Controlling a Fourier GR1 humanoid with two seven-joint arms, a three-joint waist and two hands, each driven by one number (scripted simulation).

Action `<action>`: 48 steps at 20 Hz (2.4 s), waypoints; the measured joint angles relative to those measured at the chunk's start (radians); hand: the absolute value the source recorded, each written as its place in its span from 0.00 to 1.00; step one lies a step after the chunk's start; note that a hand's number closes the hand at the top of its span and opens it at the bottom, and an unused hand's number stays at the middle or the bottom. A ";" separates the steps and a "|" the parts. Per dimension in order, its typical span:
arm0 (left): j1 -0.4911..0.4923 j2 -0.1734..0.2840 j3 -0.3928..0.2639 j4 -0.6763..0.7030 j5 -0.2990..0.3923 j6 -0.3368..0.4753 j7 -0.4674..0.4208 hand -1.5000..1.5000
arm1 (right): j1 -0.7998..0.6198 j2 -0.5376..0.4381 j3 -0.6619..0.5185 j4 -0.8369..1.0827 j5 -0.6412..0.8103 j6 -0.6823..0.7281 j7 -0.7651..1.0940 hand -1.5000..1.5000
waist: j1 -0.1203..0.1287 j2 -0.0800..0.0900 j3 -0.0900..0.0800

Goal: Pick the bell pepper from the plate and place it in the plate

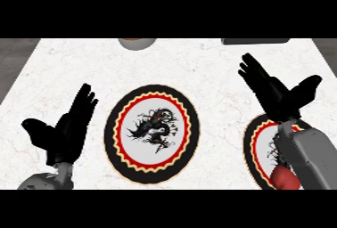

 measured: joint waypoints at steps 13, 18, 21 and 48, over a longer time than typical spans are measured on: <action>0.011 0.125 0.079 0.119 -0.014 -0.091 -0.030 0.50 | 0.168 -0.429 0.117 -0.007 0.418 -0.148 0.295 0.00 | -0.036 0.000 -0.046; -0.001 0.127 0.103 0.171 0.000 -0.139 -0.058 0.50 | 0.325 -0.540 0.158 -0.225 0.474 -0.125 0.429 0.00 | -0.032 0.000 -0.042; -0.011 0.114 0.106 0.218 -0.006 -0.162 -0.090 0.50 | 0.368 -0.596 0.181 -0.340 0.495 -0.076 0.527 0.00 | -0.024 0.002 -0.041; -0.102 0.057 0.141 0.289 -0.057 -0.236 -0.071 0.50 | 0.201 -0.555 0.394 -0.348 0.438 0.342 0.974 0.00 | 0.023 0.010 -0.038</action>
